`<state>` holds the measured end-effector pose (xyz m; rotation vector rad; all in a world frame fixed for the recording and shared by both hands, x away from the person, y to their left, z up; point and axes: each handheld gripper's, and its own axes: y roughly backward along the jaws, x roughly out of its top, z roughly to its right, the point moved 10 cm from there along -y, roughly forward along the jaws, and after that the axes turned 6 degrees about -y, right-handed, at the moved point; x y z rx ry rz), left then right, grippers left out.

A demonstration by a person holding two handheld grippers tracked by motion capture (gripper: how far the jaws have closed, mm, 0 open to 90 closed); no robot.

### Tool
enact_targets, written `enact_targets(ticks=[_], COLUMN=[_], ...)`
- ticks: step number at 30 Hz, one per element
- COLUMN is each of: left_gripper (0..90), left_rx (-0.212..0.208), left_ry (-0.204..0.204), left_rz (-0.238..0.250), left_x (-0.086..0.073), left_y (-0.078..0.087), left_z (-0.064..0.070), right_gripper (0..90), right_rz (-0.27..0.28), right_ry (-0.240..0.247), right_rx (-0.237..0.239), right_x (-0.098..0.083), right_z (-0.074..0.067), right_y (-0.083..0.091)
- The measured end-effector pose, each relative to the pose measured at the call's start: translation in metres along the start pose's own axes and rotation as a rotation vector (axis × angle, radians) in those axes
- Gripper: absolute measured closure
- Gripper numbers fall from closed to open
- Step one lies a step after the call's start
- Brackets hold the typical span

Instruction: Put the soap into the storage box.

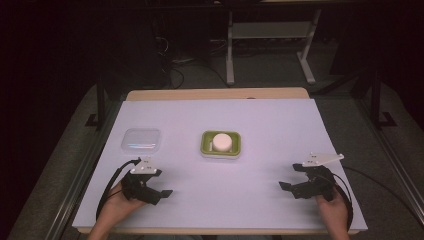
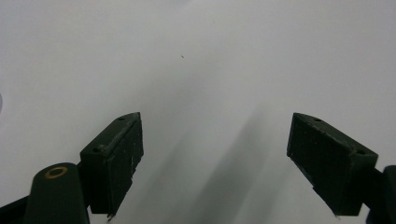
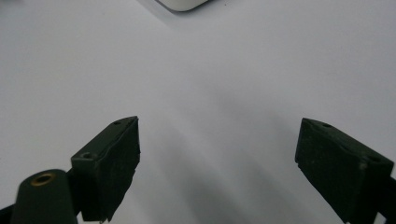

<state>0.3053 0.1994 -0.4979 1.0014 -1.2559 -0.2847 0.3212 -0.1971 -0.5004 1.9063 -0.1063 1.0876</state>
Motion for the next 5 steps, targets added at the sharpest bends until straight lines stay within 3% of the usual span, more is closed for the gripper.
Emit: enact_targets(ticks=[5], left_gripper=[18.1], left_rx=[0.009], left_ry=[0.011], left_rz=[0.013], left_x=[-0.0113], left_y=[0.0034], left_z=[0.0031], right_gripper=[13.1], right_rz=[0.003], right_ry=[0.018], right_rx=[0.010], right_x=[0.0007], right_z=[-0.0044], right_y=[0.0010])
